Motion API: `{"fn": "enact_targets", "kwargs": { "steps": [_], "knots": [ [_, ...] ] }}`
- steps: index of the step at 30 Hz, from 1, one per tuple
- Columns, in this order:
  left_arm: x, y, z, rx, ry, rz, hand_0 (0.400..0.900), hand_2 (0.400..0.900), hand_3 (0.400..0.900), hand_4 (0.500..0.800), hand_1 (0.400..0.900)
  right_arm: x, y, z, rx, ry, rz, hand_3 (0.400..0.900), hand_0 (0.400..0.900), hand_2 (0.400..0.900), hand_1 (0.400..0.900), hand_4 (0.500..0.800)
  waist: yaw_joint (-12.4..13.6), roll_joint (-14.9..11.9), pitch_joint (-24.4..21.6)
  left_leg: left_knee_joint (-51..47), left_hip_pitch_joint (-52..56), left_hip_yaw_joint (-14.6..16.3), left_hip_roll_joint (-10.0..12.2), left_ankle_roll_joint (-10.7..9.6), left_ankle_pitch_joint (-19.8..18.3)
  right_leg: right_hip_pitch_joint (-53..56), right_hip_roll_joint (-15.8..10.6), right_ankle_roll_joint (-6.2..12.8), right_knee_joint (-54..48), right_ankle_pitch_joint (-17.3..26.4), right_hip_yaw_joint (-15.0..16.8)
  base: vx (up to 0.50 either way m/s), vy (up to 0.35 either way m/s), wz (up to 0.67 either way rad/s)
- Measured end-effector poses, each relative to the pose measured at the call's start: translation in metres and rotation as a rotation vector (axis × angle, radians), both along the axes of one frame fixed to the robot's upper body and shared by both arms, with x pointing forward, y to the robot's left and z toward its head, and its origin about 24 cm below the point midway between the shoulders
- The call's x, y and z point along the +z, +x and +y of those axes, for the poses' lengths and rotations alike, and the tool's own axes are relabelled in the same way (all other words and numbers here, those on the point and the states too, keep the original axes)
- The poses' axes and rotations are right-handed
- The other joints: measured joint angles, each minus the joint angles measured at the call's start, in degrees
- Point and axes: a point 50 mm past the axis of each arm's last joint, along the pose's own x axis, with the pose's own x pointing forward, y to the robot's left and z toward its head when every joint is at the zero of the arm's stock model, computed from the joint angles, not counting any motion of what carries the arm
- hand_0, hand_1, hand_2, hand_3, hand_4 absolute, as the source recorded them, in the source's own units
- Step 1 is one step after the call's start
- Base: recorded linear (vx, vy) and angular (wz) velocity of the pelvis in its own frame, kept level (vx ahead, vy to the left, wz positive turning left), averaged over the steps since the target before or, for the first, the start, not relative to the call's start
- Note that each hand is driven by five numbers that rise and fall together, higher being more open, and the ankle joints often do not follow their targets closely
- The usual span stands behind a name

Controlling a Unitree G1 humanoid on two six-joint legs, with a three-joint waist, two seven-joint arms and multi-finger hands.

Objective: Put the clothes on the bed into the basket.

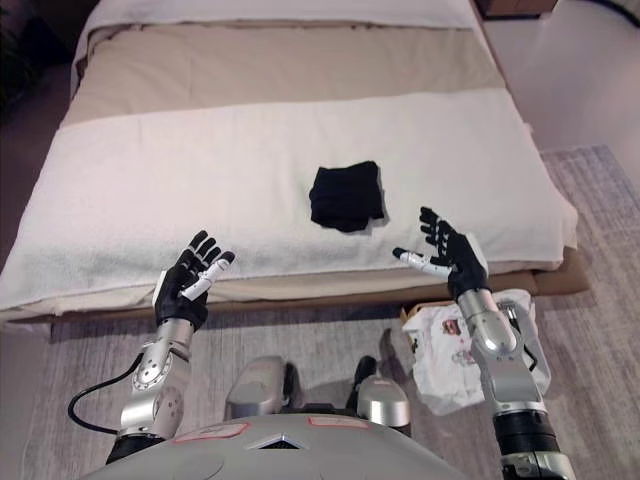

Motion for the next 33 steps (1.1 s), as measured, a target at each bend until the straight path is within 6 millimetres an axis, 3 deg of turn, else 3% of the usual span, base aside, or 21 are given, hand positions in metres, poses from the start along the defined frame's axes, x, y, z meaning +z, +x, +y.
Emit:
{"fn": "enact_targets", "kwargs": {
  "steps": [2, 5, 7, 8, 9, 11, 13, 15, 16, 18, 19, 22, 23, 26, 29, 31, 33],
  "knots": [
    [0.000, 0.001, -0.002, -0.004, -0.001, 0.002, 0.900, 0.900, 0.900, 0.800, 0.900, -0.003, -0.002, 0.000, -0.013, 0.006, 0.005, 0.900, 0.900, 0.900, 0.900, 0.800, -0.4, 0.6, -0.2, -5.6, -0.5, 2.1, 1.5, 0.0, 0.7, -0.3, 0.4, -0.66, 0.2, 0.4, -2.7, 0.15, 0.087, 0.18],
    [0.001, 0.007, -0.005, -0.004, -0.002, -0.006, 0.900, 0.900, 0.900, 0.800, 0.900, -0.003, -0.003, -0.002, -0.032, -0.002, 0.006, 0.900, 0.900, 0.900, 0.900, 0.800, -0.4, 1.3, -0.2, -12.9, -0.6, 4.0, 3.2, -0.4, 0.7, -1.2, 0.6, 0.04, 0.6, 0.0, -2.7, 0.23, 0.209, -0.15],
    [0.003, 0.017, -0.009, -0.005, -0.004, -0.018, 0.900, 0.900, 0.900, 0.800, 0.900, 0.001, 0.003, -0.005, -0.044, -0.019, -0.012, 0.900, 0.900, 0.900, 0.900, 0.800, -0.2, 3.2, -0.5, -18.7, 1.6, 5.9, 4.8, -1.4, 0.1, -1.5, 2.0, 0.90, -0.8, 0.0, -1.7, 0.28, 0.226, -0.52],
    [0.004, 0.020, -0.009, -0.008, -0.003, -0.028, 0.900, 0.900, 0.900, 0.800, 0.900, 0.004, 0.006, -0.006, -0.041, -0.026, -0.024, 0.900, 0.900, 0.900, 0.900, 0.800, -0.2, 4.4, -0.5, -20.4, 2.7, 6.3, 5.6, -1.1, 2.1, -1.5, 2.4, 2.59, -0.7, 1.0, -1.1, 0.40, 0.253, -0.30],
    [0.007, 0.023, -0.007, -0.006, 0.006, -0.039, 0.900, 0.900, 0.900, 0.800, 0.900, 0.003, 0.009, -0.003, -0.046, -0.012, -0.029, 0.900, 0.900, 0.900, 0.900, 0.800, 0.3, 3.6, -0.1, -19.7, 3.0, 6.9, 5.2, -1.5, 3.7, -1.0, 1.8, 3.04, -0.8, 0.9, 0.0, 0.49, 0.268, -0.10],
    [0.011, 0.026, -0.001, -0.002, 0.024, -0.050, 0.900, 0.900, 0.900, 0.800, 0.900, 0.002, 0.012, 0.003, -0.037, 0.003, -0.036, 0.900, 0.900, 0.900, 0.900, 0.800, 1.5, 3.1, -0.2, -16.5, 2.5, 8.4, 5.2, -0.1, 4.2, -0.7, 0.3, 4.40, 2.9, -1.1, 0.6, 0.48, 0.277, -0.09],
    [0.019, 0.028, 0.006, -0.002, 0.059, -0.077, 0.900, 0.900, 0.900, 0.800, 0.900, 0.000, 0.012, 0.009, -0.029, 0.023, -0.032, 0.900, 0.900, 0.900, 0.900, 0.800, 2.1, 1.1, -1.2, -13.9, 2.6, 9.4, 3.3, 3.1, 2.6, -3.9, -4.5, 5.16, 19.2, -8.2, 0.8, 0.38, 0.306, 0.03],
    [0.031, 0.033, 0.020, -0.013, 0.128, -0.105, 0.900, 0.900, 0.900, 0.800, 0.900, -0.001, 0.014, 0.019, -0.028, 0.063, -0.046, 0.900, 0.900, 0.900, 0.900, 0.800, 3.6, -3.1, -3.0, -11.4, 1.6, 10.5, -0.2, 5.5, 0.5, -4.6, -8.4, 6.66, 22.5, -11.2, 1.7, 0.33, 0.425, 0.22],
    [0.035, 0.038, 0.023, -0.008, 0.147, -0.114, 0.900, 0.900, 0.900, 0.800, 0.900, 0.003, 0.022, 0.024, -0.024, 0.070, -0.071, 0.900, 0.900, 0.900, 0.900, 0.800, 3.3, -3.1, -2.9, -10.7, 1.1, 9.4, -1.5, 7.7, 0.7, -6.3, -10.0, 8.54, 26.9, -10.8, 1.6, 0.31, 0.486, 0.14],
    [0.041, 0.043, 0.025, -0.008, 0.160, -0.148, 0.900, 0.900, 0.900, 0.800, 0.900, 0.007, 0.027, 0.030, 0.001, 0.074, -0.091, 0.900, 0.900, 0.900, 0.900, 0.800, 3.1, -3.2, -3.4, -12.0, 2.0, 9.4, -3.1, 8.4, 1.6, -9.3, -11.9, 10.01, 32.7, -8.7, 1.6, 0.29, 0.434, 0.04],
    [0.044, 0.045, 0.026, -0.005, 0.167, -0.159, 0.900, 0.900, 0.900, 0.800, 0.900, 0.010, 0.033, 0.036, 0.013, 0.084, -0.107, 0.900, 0.900, 0.900, 0.900, 0.800, 2.8, -3.1, -2.9, -11.2, 2.1, 9.3, -3.5, 8.9, 1.1, -11.3, -13.2, 10.08, 37.0, -6.6, 2.5, 0.30, 0.329, 0.04],
    [0.046, 0.046, 0.027, -0.007, 0.176, -0.165, 0.900, 0.900, 0.900, 0.800, 0.900, 0.006, 0.033, 0.048, 0.050, 0.091, -0.092, 0.900, 0.900, 0.900, 0.900, 0.800, 1.3, -2.3, -2.8, -14.0, 5.7, 8.9, -3.4, 9.8, 0.9, -12.3, -14.7, 9.41, 41.5, -0.7, 1.3, 0.28, 0.165, 0.01],
    [0.047, 0.046, 0.029, 0.001, 0.182, -0.166, 0.900, 0.900, 0.900, 0.800, 0.900, 0.006, 0.033, 0.051, 0.061, 0.092, -0.091, 0.900, 0.900, 0.900, 0.900, 0.800, 1.4, -2.1, -2.7, -15.5, 6.9, 9.3, -3.4, 10.7, 1.0, -13.1, -14.7, 9.70, 42.9, -1.2, 1.3, 0.17, 0.044, 0.00],
    [0.049, 0.048, 0.028, 0.008, 0.184, -0.172, 0.900, 0.900, 0.900, 0.800, 0.900, 0.007, 0.034, 0.048, 0.062, 0.062, -0.095, 0.900, 0.900, 0.900, 0.900, 0.800, 1.0, -1.0, -1.8, -17.8, 8.6, 9.3, -3.2, 11.7, 1.6, -13.8, -12.9, 9.60, 37.2, -3.7, -2.0, 0.19, -0.030, 0.12],
    [0.048, 0.050, 0.022, 0.016, 0.159, -0.179, 0.900, 0.900, 0.900, 0.800, 0.900, 0.008, 0.034, 0.034, 0.070, -0.101, -0.090, 0.900, 0.900, 0.900, 0.900, 0.800, 0.3, 0.5, -0.6, -19.9, 9.6, 9.3, -3.3, 11.5, 2.0, -12.1, -12.6, 10.67, 19.4, -2.7, -4.9, 0.17, -0.151, 0.24],
    [0.050, 0.052, 0.023, 0.023, 0.163, -0.185, 0.900, 0.900, 0.900, 0.800, 0.900, 0.008, 0.035, 0.026, 0.082, -0.251, -0.070, 0.900, 0.900, 0.900, 0.900, 0.800, 0.3, 0.2, -0.6, -20.6, 9.0, 8.4, -3.4, 11.0, 2.1, -12.0, -12.6, 13.55, 8.3, 0.3, -4.7, 0.19, -0.152, 0.40],
    [0.053, 0.055, 0.025, 0.024, 0.173, -0.193, 0.900, 0.900, 0.900, 0.800, 0.900, 0.009, 0.039, 0.012, 0.095, -0.425, -0.048, 0.900, 0.900, 0.900, 0.900, 0.800, 0.1, -0.1, -0.4, -22.2, 8.9, 6.9, -3.7, 10.1, 2.9, -12.0, -13.2, 14.16, 2.7, 4.8, -3.3, 0.22, -0.167, 0.58]
  ]
}}
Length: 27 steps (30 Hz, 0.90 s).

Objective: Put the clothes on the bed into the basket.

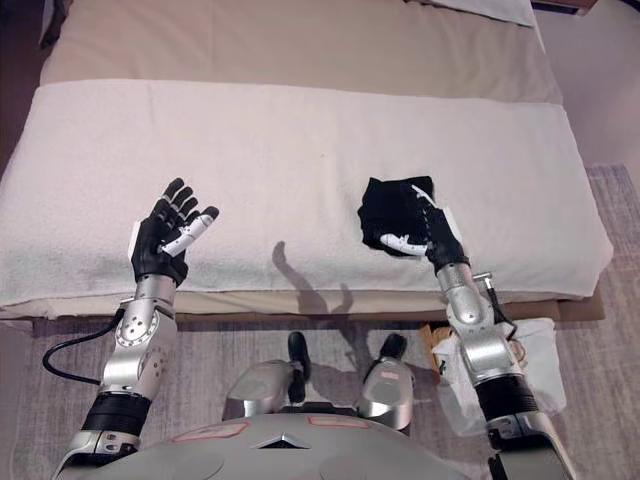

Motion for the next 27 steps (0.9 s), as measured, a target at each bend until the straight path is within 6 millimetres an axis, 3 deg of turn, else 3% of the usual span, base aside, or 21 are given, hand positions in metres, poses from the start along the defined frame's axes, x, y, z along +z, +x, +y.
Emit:
{"fn": "enact_targets", "kwargs": {
  "steps": [3, 4, 5, 6, 11, 15, 21, 24, 27],
  "knots": [
    [0.008, 0.007, 0.004, -0.001, 0.028, -0.021, 0.900, 0.900, 0.900, 0.800, 0.900, -0.009, 0.003, -0.020, -0.041, -0.175, 0.060, 0.900, 0.900, 0.900, 0.900, 0.800, -0.2, -2.2, -0.5, -1.5, -0.2, -3.6, -0.7, -2.1, 1.2, 2.0, 0.4, 0.05, -3.1, 2.7, 1.3, 0.22, -0.184, 0.48],
    [0.014, 0.009, 0.009, 0.006, 0.052, -0.035, 0.900, 0.900, 0.900, 0.800, 0.900, -0.012, 0.005, -0.023, -0.055, -0.207, 0.083, 0.900, 0.900, 0.900, 0.900, 0.800, 0.2, -4.8, -1.5, -3.0, -0.3, -4.4, -1.9, -3.3, 1.6, 3.3, 0.5, -0.20, -3.2, 2.9, 0.9, 0.23, -0.253, 0.52],
    [0.017, 0.010, 0.014, 0.014, 0.072, -0.040, 0.900, 0.900, 0.900, 0.800, 0.900, -0.012, 0.008, -0.023, -0.052, -0.222, 0.086, 0.900, 0.900, 0.900, 0.900, 0.800, 0.4, -6.8, -1.8, -3.2, -0.6, -4.6, -2.8, -4.2, 2.3, 3.9, 0.7, -1.84, -2.8, 4.8, 0.9, 0.19, -0.235, 0.46],
    [0.015, 0.010, 0.013, 0.039, 0.053, -0.038, 0.900, 0.900, 0.900, 0.800, 0.900, -0.008, 0.018, -0.026, -0.057, -0.256, 0.075, 0.900, 0.900, 0.900, 0.900, 0.800, 0.4, -5.1, -0.9, -2.2, -1.6, -6.0, -1.0, -5.2, 2.1, 3.9, 2.4, -2.25, -2.7, 5.7, 0.3, 0.16, -0.222, 0.36],
    [0.013, 0.014, 0.002, 0.011, 0.035, -0.039, 0.900, 0.900, 0.900, 0.800, 0.900, 0.008, 0.040, -0.025, -0.062, -0.288, 0.035, 0.900, 0.900, 0.900, 0.900, 0.800, 0.0, -2.6, -0.2, -0.6, -5.3, -9.2, 4.3, -7.4, 2.7, 2.9, 7.5, -4.48, -2.5, 3.8, -2.8, 0.13, -0.221, 0.42],
    [0.018, 0.026, -0.017, -0.050, 0.015, -0.065, 0.900, 0.900, 0.900, 0.800, 0.900, 0.008, 0.057, -0.032, -0.101, -0.321, 0.064, 0.900, 0.900, 0.900, 0.900, 0.800, -0.1, -2.2, 0.2, -0.6, -6.7, -11.4, 6.0, -8.8, 3.3, 2.7, 9.5, -5.89, -2.7, 2.9, -5.1, 0.05, -0.111, 0.20],
    [0.025, 0.036, -0.026, -0.077, -0.013, -0.097, 0.900, 0.900, 0.900, 0.800, 0.900, 0.028, 0.094, -0.024, -0.103, -0.378, 0.069, 0.900, 0.900, 0.900, 0.900, 0.800, 0.8, 0.8, 2.7, 1.5, -11.7, -11.6, 6.2, -9.4, 3.7, -2.2, 9.3, -6.18, -0.4, 2.7, -5.4, -0.11, -0.017, 0.01],
    [0.046, 0.053, -0.034, -0.104, -0.016, -0.175, 0.900, 0.900, 0.900, 0.800, 0.900, 0.065, 0.121, -0.025, -0.151, -0.363, 0.000, 0.900, 0.900, 0.900, 0.900, 0.800, 1.8, 2.6, 7.9, 5.2, -16.8, -11.6, 6.1, -9.4, 3.7, -7.5, 8.2, -7.51, 4.5, 1.7, -5.1, -0.12, 0.024, 0.10],
    [0.064, 0.068, -0.051, -0.169, -0.022, -0.235, 0.900, 0.900, 0.900, 0.800, 0.900, 0.088, 0.136, -0.030, -0.202, -0.363, -0.011, 0.900, 0.900, 0.900, 0.900, 0.800, 3.0, 3.3, 11.8, 7.9, -21.4, -12.2, 5.5, -9.3, 3.7, -12.8, 6.4, -7.84, 10.6, -0.6, -5.0, -0.12, 0.038, 0.09]
  ]
}}
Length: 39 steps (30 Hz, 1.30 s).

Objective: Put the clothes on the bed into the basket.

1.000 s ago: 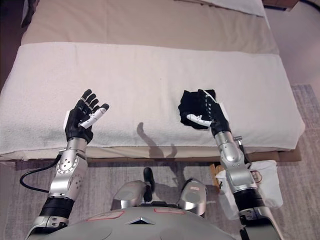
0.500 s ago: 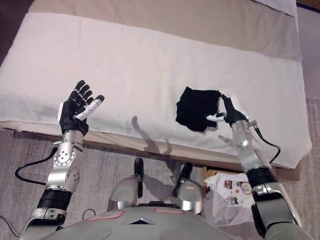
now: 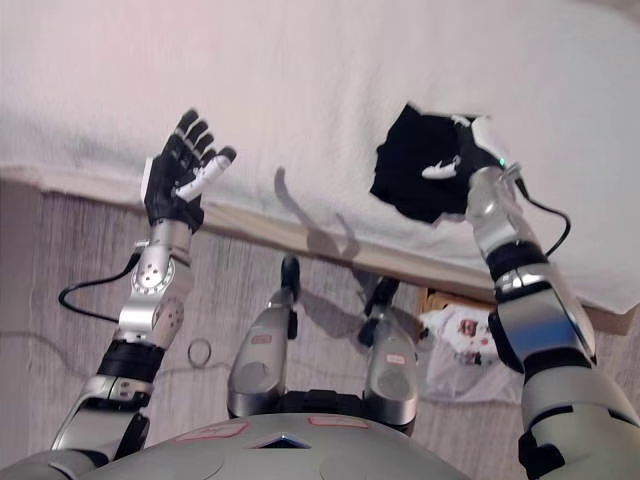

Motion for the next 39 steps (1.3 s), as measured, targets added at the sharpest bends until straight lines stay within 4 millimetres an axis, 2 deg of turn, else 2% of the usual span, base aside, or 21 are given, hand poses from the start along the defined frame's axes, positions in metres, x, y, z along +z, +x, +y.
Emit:
{"fn": "enact_targets", "kwargs": {
  "steps": [2, 7, 13, 14, 15, 17, 20, 25, 30, 36, 39],
  "knots": [
    [0.007, 0.006, -0.007, -0.022, 0.001, -0.021, 0.900, 0.900, 0.900, 0.800, 0.900, 0.013, 0.006, 0.001, -0.012, 0.012, -0.044, 0.900, 0.900, 0.900, 0.900, 0.800, 0.0, -0.3, 2.2, 1.4, -2.3, -0.6, -0.7, 0.1, 0.0, -2.9, -1.5, -0.21, 3.7, -1.3, 0.0, -0.09, 0.050, 0.15],
    [0.019, 0.016, -0.024, -0.072, 0.022, -0.057, 0.900, 0.900, 0.900, 0.800, 0.900, 0.056, 0.014, -0.019, -0.102, 0.010, -0.137, 0.900, 0.900, 0.900, 0.900, 0.800, -0.1, -0.4, 3.4, 7.4, -11.5, -1.3, -2.7, 1.5, -0.8, -11.7, -5.0, -0.21, 11.6, -3.4, 0.2, -0.05, 0.051, 0.09],
    [0.026, 0.022, -0.032, -0.096, 0.032, -0.077, 0.900, 0.900, 0.900, 0.800, 0.900, 0.080, 0.016, -0.030, -0.139, -0.013, -0.170, 0.900, 0.900, 0.900, 0.900, 0.800, -0.1, -0.5, 3.8, 11.3, -17.0, -1.5, -3.7, 2.5, -1.9, -16.7, -6.9, -0.32, 15.7, -4.3, 0.6, -0.03, 0.023, 0.14],
    [0.027, 0.023, -0.034, -0.103, 0.034, -0.079, 0.900, 0.900, 0.900, 0.800, 0.900, 0.084, 0.016, -0.033, -0.151, -0.005, -0.178, 0.555, 0.555, 0.555, 0.555, 0.593, -0.1, -0.5, 3.8, 12.0, -18.1, -1.6, -3.8, 2.5, -2.1, -17.7, -7.3, -0.58, 16.8, -4.6, 0.6, 0.00, 0.019, 0.19],
    [0.027, 0.023, -0.036, -0.108, 0.035, -0.080, 0.900, 0.900, 0.900, 0.800, 0.900, 0.086, 0.015, -0.035, -0.158, -0.002, -0.181, 0.400, 0.400, 0.400, 0.400, 0.500, 0.0, -0.5, 3.8, 12.3, -18.9, -1.7, -3.9, 2.4, -2.3, -18.3, -7.5, -0.63, 17.4, -5.0, 0.6, 0.01, 0.012, 0.23],
    [0.027, 0.024, -0.042, -0.134, 0.040, -0.078, 0.900, 0.900, 0.900, 0.800, 0.900, 0.087, 0.012, -0.043, -0.182, 0.007, -0.188, 0.400, 0.400, 0.400, 0.400, 0.500, 0.1, -0.4, 3.9, 12.6, -19.8, -1.6, -4.3, 2.4, -2.4, -19.2, -8.5, -0.08, 18.9, -5.8, 0.4, 0.02, 0.009, 0.17],
    [0.024, 0.022, -0.048, -0.164, 0.035, -0.063, 0.900, 0.900, 0.900, 0.800, 0.900, 0.086, 0.008, -0.052, -0.219, 0.017, -0.192, 0.400, 0.400, 0.400, 0.400, 0.500, 0.6, -0.3, 3.9, 12.6, -19.9, -1.0, -4.3, 2.5, -2.3, -19.3, -9.7, -0.29, 19.9, -6.2, 0.1, 0.04, 0.009, 0.13],
    [0.023, 0.022, -0.049, -0.180, 0.022, -0.065, 0.900, 0.900, 0.900, 0.800, 0.900, 0.079, 0.001, -0.064, -0.277, 0.030, -0.184, 0.400, 0.400, 0.400, 0.400, 0.500, 1.8, -0.1, 3.9, 11.9, -18.6, -0.8, -4.9, 2.7, -2.2, -17.9, -10.2, -0.30, 19.9, -6.2, -0.3, 0.05, 0.001, 0.12],
    [0.023, 0.021, -0.050, -0.192, 0.018, -0.073, 0.900, 0.900, 0.900, 0.800, 0.900, 0.053, -0.010, -0.075, -0.321, 0.045, -0.129, 0.400, 0.400, 0.400, 0.400, 0.500, 2.2, 0.1, 3.8, 10.4, -13.2, -1.2, -5.9, 3.8, -1.4, -12.4, -11.1, 0.02, 19.0, -6.3, -1.4, 0.04, -0.010, 0.13],
    [0.020, 0.019, -0.050, -0.216, 0.008, -0.064, 0.900, 0.900, 0.900, 0.800, 0.900, 0.024, -0.026, -0.089, -0.376, 0.082, -0.063, 0.400, 0.400, 0.400, 0.400, 0.500, 3.0, 1.3, 3.3, 8.7, -7.8, -1.9, -6.3, 3.8, -1.0, -5.8, -10.9, 0.14, 16.5, -6.3, -3.6, 0.07, -0.018, 0.03],
    [0.015, 0.017, -0.044, -0.205, 0.011, -0.050, 0.900, 0.900, 0.900, 0.800, 0.900, 0.023, -0.027, -0.089, -0.383, 0.119, -0.063, 0.400, 0.400, 0.400, 0.400, 0.500, 2.9, 1.5, 3.1, 6.7, -4.2, -2.1, -6.2, 3.7, -1.0, -1.6, -9.9, 0.85, 13.5, -5.8, -4.3, 0.08, 0.003, -0.11]
  ]
}}
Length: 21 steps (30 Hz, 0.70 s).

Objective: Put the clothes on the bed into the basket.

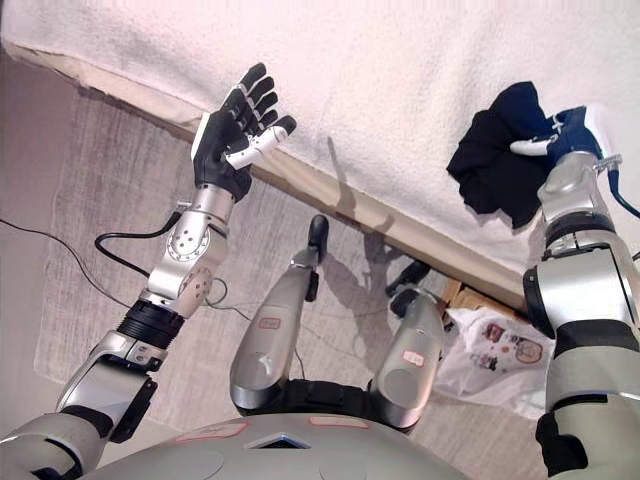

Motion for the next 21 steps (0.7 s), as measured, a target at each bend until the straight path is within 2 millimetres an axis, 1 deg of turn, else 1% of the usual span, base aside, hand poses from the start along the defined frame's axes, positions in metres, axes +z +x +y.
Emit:
{"fn": "enact_targets", "kwargs": {
  "steps": [1, 2, 3, 4, 5, 6, 7, 8, 9, 10, 11, 13, 14, 15, 16, 17, 19, 21],
  "knots": [
    [0.001, 0.000, 0.002, 0.007, -0.002, -0.003, 0.900, 0.900, 0.900, 0.800, 0.900, 0.006, 0.002, 0.000, 0.004, 0.003, -0.025, 0.400, 0.400, 0.400, 0.400, 0.500, -0.1, 0.0, -0.1, -0.6, 0.9, 0.0, 0.0, 0.0, -0.1, 0.9, 0.2, 0.05, -0.7, 0.0, -0.1, 0.07, 0.016, -0.14],
    [0.000, 0.000, 0.006, 0.022, -0.002, -0.002, 0.900, 0.900, 0.900, 0.800, 0.900, 0.012, 0.006, 0.005, 0.020, 0.023, -0.064, 0.400, 0.400, 0.400, 0.400, 0.500, -0.5, 0.0, -0.1, -2.0, 2.8, 0.1, 0.2, 0.0, 0.0, 2.9, 0.9, 0.70, -2.7, 0.7, -0.3, 0.02, 0.059, -0.31],
    [0.000, -0.001, 0.010, 0.034, -0.003, -0.001, 0.900, 0.900, 0.900, 0.800, 0.900, 0.017, 0.010, 0.009, 0.039, 0.035, -0.100, 0.400, 0.400, 0.400, 0.400, 0.500, -1.0, 0.0, -0.1, -2.6, 4.0, 0.2, 0.3, 0.0, 0.1, 4.2, 1.2, 1.22, -3.8, 1.2, -0.5, 0.01, 0.103, -0.75],
    [0.000, -0.001, 0.012, 0.047, -0.007, -0.004, 0.900, 0.900, 0.900, 0.800, 0.900, 0.024, 0.012, 0.012, 0.051, 0.042, -0.147, 0.400, 0.400, 0.400, 0.400, 0.500, -1.4, -0.1, -0.6, -3.1, 4.8, 0.5, 0.3, 0.0, 0.1, 5.0, 1.3, 1.23, -4.5, 1.2, -0.5, 0.03, 0.151, -1.12],
    [0.004, -0.007, 0.024, 0.096, -0.037, -0.024, 0.900, 0.900, 0.900, 0.800, 0.900, 0.049, 0.018, 0.029, 0.130, 0.109, -0.256, 0.400, 0.400, 0.400, 0.400, 0.500, -4.0, -0.8, -0.6, -4.4, 6.1, 1.5, 0.8, -1.0, 0.7, 5.3, 1.9, 1.41, -6.2, 2.0, -0.3, 0.05, 0.116, -0.95],
    [0.006, -0.016, 0.037, 0.156, -0.078, -0.039, 0.900, 0.900, 0.900, 0.800, 0.900, 0.063, 0.007, 0.056, 0.274, 0.100, -0.471, 0.400, 0.400, 0.400, 0.400, 0.500, -3.8, -1.7, -0.5, -5.0, 7.1, 3.3, 1.2, -0.9, 0.9, 5.3, 2.4, 2.31, -7.6, 2.7, 1.2, 0.08, 0.055, -0.42],
    [0.000, -0.025, 0.053, 0.245, -0.109, -0.029, 0.900, 0.900, 0.900, 0.800, 0.900, 0.059, -0.013, 0.083, 0.363, 0.171, -0.673, 0.400, 0.400, 0.400, 0.400, 0.500, -4.5, -2.8, -0.6, -5.0, 9.0, 5.2, 1.7, -0.9, 0.7, 7.1, 3.0, 2.22, -9.7, 4.0, 2.4, 0.08, 0.009, -0.02],
    [-0.016, -0.032, 0.066, 0.319, -0.108, 0.032, 0.900, 0.900, 0.900, 0.800, 0.900, 0.042, -0.029, 0.111, 0.418, 0.232, -0.759, 0.400, 0.400, 0.400, 0.400, 0.500, -5.1, -3.6, -1.0, -6.4, 13.3, 5.9, 1.9, -0.5, 0.4, 12.1, 4.0, 2.60, -12.5, 5.3, 2.8, 0.09, -0.008, 0.06],
    [-0.028, -0.034, 0.070, 0.339, -0.093, 0.086, 0.900, 0.900, 0.900, 0.800, 0.900, 0.027, -0.032, 0.117, 0.457, 0.207, -0.682, 0.400, 0.400, 0.400, 0.400, 0.500, -6.4, -3.9, -3.0, -6.8, 14.8, 6.2, 1.8, -0.3, 0.1, 14.2, 4.2, 2.84, -14.0, 5.7, 2.8, 0.09, -0.006, -0.02],
    [-0.035, -0.037, 0.069, 0.335, -0.088, 0.113, 0.900, 0.900, 0.900, 0.800, 0.900, 0.012, -0.037, 0.113, 0.444, 0.176, -0.613, 0.400, 0.400, 0.400, 0.400, 0.500, -6.7, -4.5, -7.0, -7.5, 15.1, 6.6, 2.1, -0.7, -1.9, 14.6, 5.0, 2.93, -15.9, 5.6, 2.6, 0.06, 0.013, -0.17],
    [-0.036, -0.038, 0.068, 0.332, -0.079, 0.107, 0.900, 0.900, 0.900, 0.800, 0.900, -0.004, -0.042, 0.106, 0.396, 0.175, -0.566, 0.400, 0.400, 0.400, 0.400, 0.500, -7.2, -6.2, -10.0, -8.1, 15.0, 7.0, 2.1, -0.7, -1.9, 14.6, 5.4, 2.90, -17.4, 5.7, 2.7, 0.05, 0.022, -0.32],
    [-0.033, -0.037, 0.068, 0.328, -0.069, 0.094, 0.900, 0.900, 0.900, 0.800, 0.900, -0.032, -0.051, 0.088, 0.306, 0.169, -0.458, 0.400, 0.400, 0.400, 0.400, 0.500, -7.5, -8.8, -12.3, -8.6, 16.6, 7.4, 2.3, -0.7, -1.9, 16.2, 5.9, 2.75, -18.5, 6.0, 2.8, 0.04, 0.025, -0.44],
    [-0.034, -0.039, 0.070, 0.332, -0.060, 0.098, 0.900, 0.900, 0.900, 0.800, 0.900, -0.047, -0.058, 0.082, 0.265, 0.176, -0.401, 0.400, 0.400, 0.400, 0.400, 0.500, -7.7, -10.1, -13.3, -9.0, 17.7, 8.2, 2.4, -0.8, -1.9, 16.6, 5.9, 2.69, -19.0, 6.0, 3.3, 0.02, 0.022, -0.45],
    [-0.036, -0.043, 0.074, 0.345, -0.048, 0.101, 0.900, 0.900, 0.900, 0.800, 0.900, -0.057, -0.063, 0.078, 0.245, 0.185, -0.364, 0.400, 0.400, 0.400, 0.400, 0.500, -7.4, -10.9, -14.0, -10.2, 19.0, 9.4, 2.5, -0.8, -1.9, 17.1, 6.1, 2.72, -19.9, 6.4, 4.3, 0.01, 0.018, -0.31],
    [-0.038, -0.046, 0.078, 0.361, -0.041, 0.106, 0.900, 0.900, 0.900, 0.800, 0.900, -0.066, -0.069, 0.075, 0.225, 0.192, -0.332, 0.400, 0.400, 0.400, 0.400, 0.500, -7.7, -11.3, -14.3, -10.8, 20.0, 10.4, 2.5, -0.8, -1.9, 17.6, 6.4, 2.74, -20.9, 7.1, 5.1, 0.01, 0.023, -0.26],
    [-0.040, -0.049, 0.083, 0.379, -0.039, 0.112, 0.900, 0.900, 0.900, 0.800, 0.900, -0.074, -0.075, 0.071, 0.203, 0.195, -0.305, 0.400, 0.400, 0.400, 0.400, 0.500, -7.8, -11.3, -14.3, -11.4, 20.8, 11.0, 2.6, -0.8, -1.9, 18.1, 6.5, 2.83, -21.7, 7.7, 6.0, 0.01, 0.039, -0.33],
    [-0.041, -0.052, 0.089, 0.402, -0.040, 0.115, 0.900, 0.900, 0.900, 0.800, 0.900, -0.086, -0.088, 0.061, 0.155, 0.202, -0.263, 0.400, 0.400, 0.400, 0.400, 0.500, -9.0, -11.3, -14.4, -12.3, 21.5, 12.0, 2.5, -0.8, -2.0, 18.2, 6.8, 2.85, -22.8, 8.2, 6.6, -0.01, 0.046, -0.40],
    [-0.045, -0.058, 0.096, 0.432, -0.041, 0.133, 0.900, 0.900, 0.900, 0.800, 0.900, -0.098, -0.097, 0.055, 0.131, 0.211, -0.209, 0.400, 0.400, 0.400, 0.400, 0.500, -9.5, -11.3, -14.4, -12.8, 22.7, 13.5, 2.8, -0.9, -2.0, 18.3, 7.1, 3.00, -23.2, 8.6, 8.2, -0.02, 0.038, -0.37]
  ]
}}
